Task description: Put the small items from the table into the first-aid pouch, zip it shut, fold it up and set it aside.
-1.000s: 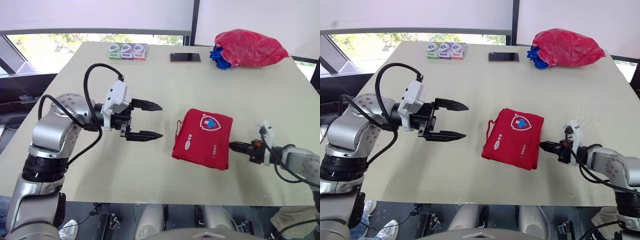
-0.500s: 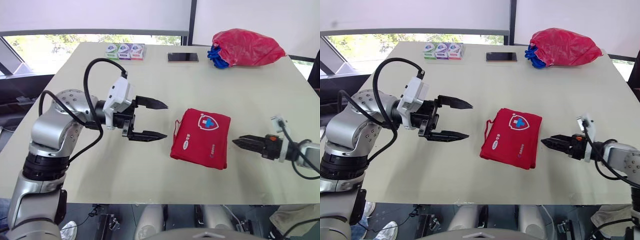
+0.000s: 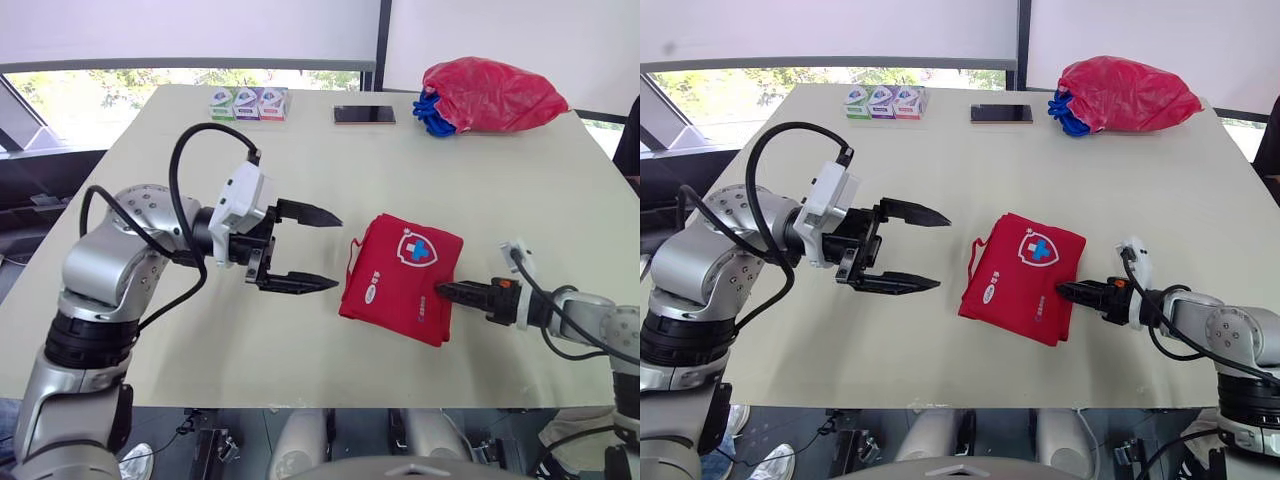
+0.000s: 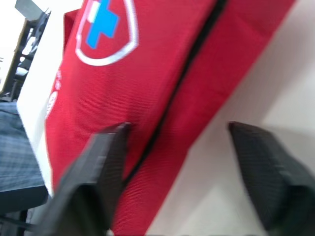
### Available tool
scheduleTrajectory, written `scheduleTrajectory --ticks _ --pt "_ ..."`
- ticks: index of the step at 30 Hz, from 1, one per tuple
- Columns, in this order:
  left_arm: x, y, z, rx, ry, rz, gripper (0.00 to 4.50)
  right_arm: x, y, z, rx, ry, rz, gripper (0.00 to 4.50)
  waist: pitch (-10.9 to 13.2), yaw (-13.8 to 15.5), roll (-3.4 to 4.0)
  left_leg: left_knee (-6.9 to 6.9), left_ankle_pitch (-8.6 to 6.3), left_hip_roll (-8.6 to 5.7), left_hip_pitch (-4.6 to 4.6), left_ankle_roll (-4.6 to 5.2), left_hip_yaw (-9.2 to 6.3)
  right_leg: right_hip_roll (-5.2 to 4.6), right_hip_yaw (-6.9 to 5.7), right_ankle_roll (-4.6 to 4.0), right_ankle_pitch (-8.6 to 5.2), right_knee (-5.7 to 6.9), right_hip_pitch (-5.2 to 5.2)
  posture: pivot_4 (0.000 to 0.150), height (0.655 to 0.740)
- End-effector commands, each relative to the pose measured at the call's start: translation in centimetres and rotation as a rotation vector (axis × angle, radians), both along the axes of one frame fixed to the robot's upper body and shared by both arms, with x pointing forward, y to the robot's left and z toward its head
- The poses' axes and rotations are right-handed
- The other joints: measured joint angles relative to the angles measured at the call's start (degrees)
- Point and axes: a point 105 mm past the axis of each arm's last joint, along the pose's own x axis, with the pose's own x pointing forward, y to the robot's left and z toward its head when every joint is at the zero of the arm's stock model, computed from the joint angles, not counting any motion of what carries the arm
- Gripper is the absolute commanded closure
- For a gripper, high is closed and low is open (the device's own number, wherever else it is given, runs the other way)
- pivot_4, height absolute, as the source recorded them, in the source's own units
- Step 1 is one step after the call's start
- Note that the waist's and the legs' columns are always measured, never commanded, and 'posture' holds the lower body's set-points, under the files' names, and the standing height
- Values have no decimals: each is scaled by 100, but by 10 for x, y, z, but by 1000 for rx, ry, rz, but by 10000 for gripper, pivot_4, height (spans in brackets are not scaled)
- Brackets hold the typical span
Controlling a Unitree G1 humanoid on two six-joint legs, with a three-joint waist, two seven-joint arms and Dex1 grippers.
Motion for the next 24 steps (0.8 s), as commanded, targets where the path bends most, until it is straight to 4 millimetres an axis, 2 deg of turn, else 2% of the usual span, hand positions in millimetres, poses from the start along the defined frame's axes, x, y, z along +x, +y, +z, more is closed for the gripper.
scheduleTrajectory --ticks 1,3,4,8,12,16,20,24 --pt "-4 1 9 -13 -50 -10 0 2 1 4 -6 -23 -4 32544 0 1 0 0 0 0 0 0 0 0 1 0 0 0 0 1500 7400" --pt "-3 1 8 -15 -50 -7 0 2 0 5 3 -24 -9 41942 0 0 0 0 0 0 0 0 2 0 2 -1 0 0 0 1500 7400" --pt "-3 2 8 -16 -51 -6 0 3 0 5 10 -24 -13 43532 0 0 0 0 0 0 0 0 1 0 2 0 0 0 0 1500 7400" --pt "-2 3 8 -21 -55 -2 0 7 -4 9 53 -31 -49 43532 0 -1 0 0 0 0 0 0 2 0 2 0 0 0 0 1500 7400" --pt "1 4 10 -29 -66 8 0 25 -13 20 122 -55 -158 43532 1 -4 1 0 0 0 0 0 4 0 3 0 1 0 0 1500 7400" --pt "6 7 11 -44 -85 37 0 56 -32 31 217 -64 -365 43532 5 6 6 0 0 -2 -1 0 9 0 10 -1 1 1 -5 1500 7400" --pt "24 5 19 -91 -132 135 0 96 -71 38 327 -79 -731 43532 5 21 6 -6 0 -6 -13 0 -1 1 8 -3 3 -1 -10 1500 7400" --pt "38 3 27 -125 -181 213 0 114 -98 42 429 -78 -1006 43532 5 13 8 -6 1 -12 -35 -1 -7 1 11 -2 4 -2 -25 1500 7400"
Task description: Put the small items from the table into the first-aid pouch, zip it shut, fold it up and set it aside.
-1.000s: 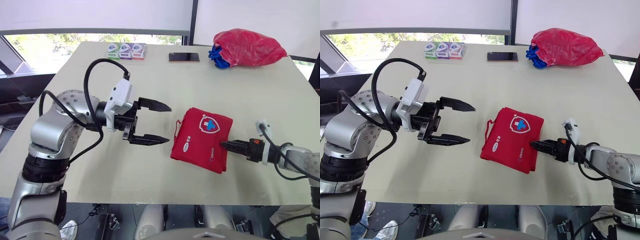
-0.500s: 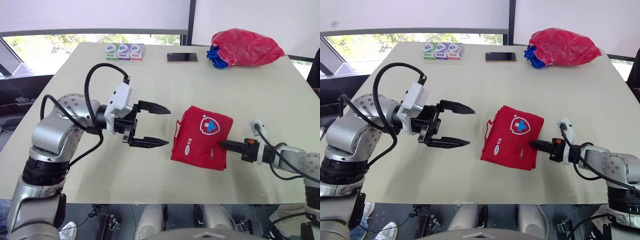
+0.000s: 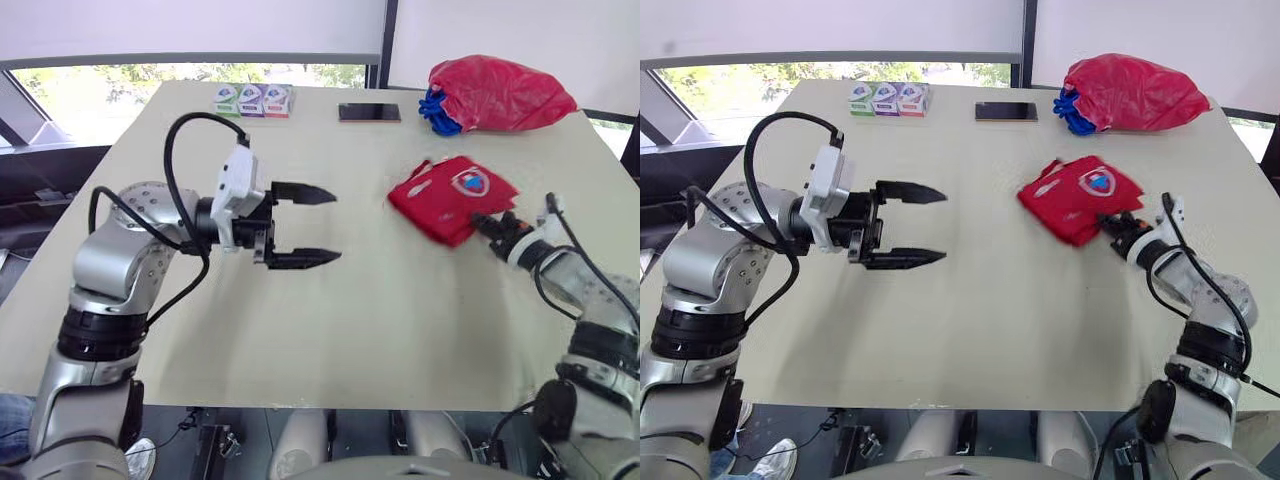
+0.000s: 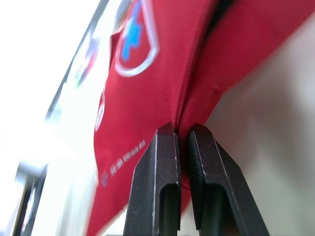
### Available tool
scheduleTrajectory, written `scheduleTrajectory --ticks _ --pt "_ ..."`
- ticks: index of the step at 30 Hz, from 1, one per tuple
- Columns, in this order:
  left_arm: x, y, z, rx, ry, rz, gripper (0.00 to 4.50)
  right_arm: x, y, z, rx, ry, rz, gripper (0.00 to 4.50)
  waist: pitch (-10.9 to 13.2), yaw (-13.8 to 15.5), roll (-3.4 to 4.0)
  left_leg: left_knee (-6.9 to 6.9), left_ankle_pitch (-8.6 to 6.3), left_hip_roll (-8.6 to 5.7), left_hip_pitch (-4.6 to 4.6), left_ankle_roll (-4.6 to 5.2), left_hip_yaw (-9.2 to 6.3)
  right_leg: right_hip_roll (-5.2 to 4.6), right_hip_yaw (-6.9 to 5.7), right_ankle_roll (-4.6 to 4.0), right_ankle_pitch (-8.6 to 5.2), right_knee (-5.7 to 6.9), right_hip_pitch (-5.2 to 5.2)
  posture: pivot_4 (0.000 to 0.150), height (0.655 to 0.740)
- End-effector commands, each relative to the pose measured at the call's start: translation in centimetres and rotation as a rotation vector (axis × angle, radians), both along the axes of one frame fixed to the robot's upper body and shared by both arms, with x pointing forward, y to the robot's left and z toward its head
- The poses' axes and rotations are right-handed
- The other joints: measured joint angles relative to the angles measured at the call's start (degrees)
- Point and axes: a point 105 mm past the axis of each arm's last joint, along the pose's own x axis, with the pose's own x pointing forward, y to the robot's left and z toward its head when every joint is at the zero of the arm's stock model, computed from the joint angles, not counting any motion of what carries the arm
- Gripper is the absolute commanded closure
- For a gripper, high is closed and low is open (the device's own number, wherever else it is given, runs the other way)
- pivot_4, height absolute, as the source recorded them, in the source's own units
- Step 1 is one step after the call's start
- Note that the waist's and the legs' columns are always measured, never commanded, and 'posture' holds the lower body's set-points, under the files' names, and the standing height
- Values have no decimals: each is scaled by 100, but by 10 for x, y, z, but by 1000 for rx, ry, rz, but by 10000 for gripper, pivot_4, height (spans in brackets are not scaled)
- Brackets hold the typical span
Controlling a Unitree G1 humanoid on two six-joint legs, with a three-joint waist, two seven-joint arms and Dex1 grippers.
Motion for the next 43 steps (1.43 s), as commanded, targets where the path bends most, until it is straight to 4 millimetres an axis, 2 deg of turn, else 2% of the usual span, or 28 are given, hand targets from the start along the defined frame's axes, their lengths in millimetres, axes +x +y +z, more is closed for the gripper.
scheduleTrajectory --ticks 1,3,7,11,15,16,18,20,22,23,24,25,28,32,35,40,43 --pt "11 0 19 -55 -89 72 0 12 -37 17 91 -43 -293 43532 0 -9 0 -1 0 0 -1 0 0 0 0 0 0 0 -1 1500 7400" --pt "17 -2 26 -91 -109 107 0 15 -49 13 159 -12 -442 43532 1 -15 3 -2 0 0 -2 0 -2 0 -1 0 0 0 -2 1500 7400" --pt "24 -2 30 -102 -126 158 0 16 -54 14 224 -10 -582 43532 1 -15 6 -4 0 1 -2 -1 -7 -1 -5 0 0 1 -1 1500 7400" --pt "29 0 32 -114 -126 187 0 16 -45 16 241 -20 -593 43532 1 -16 8 -4 0 0 1 0 -6 -1 -4 -1 0 3 0 1500 7400" --pt "28 0 27 -98 -123 189 0 13 -33 15 169 -30 -525 43532 1 -17 10 -4 1 1 1 -1 -7 -1 -5 -1 0 4 -1 1500 7400" --pt "28 0 26 -96 -120 189 0 12 -31 15 157 -36 -507 37078 0 -19 10 -5 1 1 0 -1 -8 -1 -5 -1 0 4 -1 1500 7400" --pt "27 0 24 -92 -115 190 0 7 -31 15 109 -39 -480 30245 1 -30 13 -11 1 1 0 -1 -8 -1 -5 -2 0 2 -1 1500 7400" --pt "27 3 19 -78 -107 198 0 1 -29 13 24 -37 -437 21209 1 -29 17 -12 1 1 1 -1 -6 -2 -3 -2 0 2 -1 1500 7400" --pt "27 8 8 -49 -82 216 0 -8 -28 13 -67 -58 -385 12383 -1 -35 23 -14 0 1 3 -1 -4 -3 -1 -2 -1 0 -1 1500 7400" --pt "26 11 2 -41 -67 224 0 -13 -27 14 -114 -69 -352 6567 -1 -40 24 -18 0 1 4 0 -3 -3 1 -2 -1 -1 -1 1500 7400" --pt "25 16 -6 -37 -48 241 0 -20 -27 16 -198 -99 -301 2695 -1 -40 24 -21 0 1 7 0 1 -3 4 -2 -1 -1 -1 1500 7400" --pt "24 20 -14 -34 -30 256 0 -27 -25 17 -284 -126 -242 707 -1 -40 26 -25 0 1 9 0 2 -3 6 -2 -1 -2 -1 1500 7400" --pt "19 30 -31 -56 51 303 0 -50 -15 23 -563 -276 -1 707 2 -36 26 -36 0 1 19 1 12 -4 14 -1 -2 -8 0 1500 7400" --pt "7 51 -57 -45 116 395 0 -86 -16 30 -732 -457 207 707 -1 -32 19 -42 0 7 34 1 18 -1 16 1 -4 -14 9 1500 7400" --pt "-7 74 -78 -55 185 482 0 -119 -25 18 -893 -515 419 707 0 -24 14 -57 -1 9 48 1 34 -4 27 1 -5 -16 12 1500 7400" --pt "-25 95 -103 -32 222 550 0 -146 -35 10 -966 -585 568 707 5 -5 0 -42 1 18 61 -1 51 -11 29 1 -30 -12 17 1500 7400" --pt "-30 103 -114 7 199 582 0 -157 -36 11 -911 -649 629 707 2 -1 -1 -42 1 21 72 -1 65 -20 27 1 -31 -8 19 1500 7400"
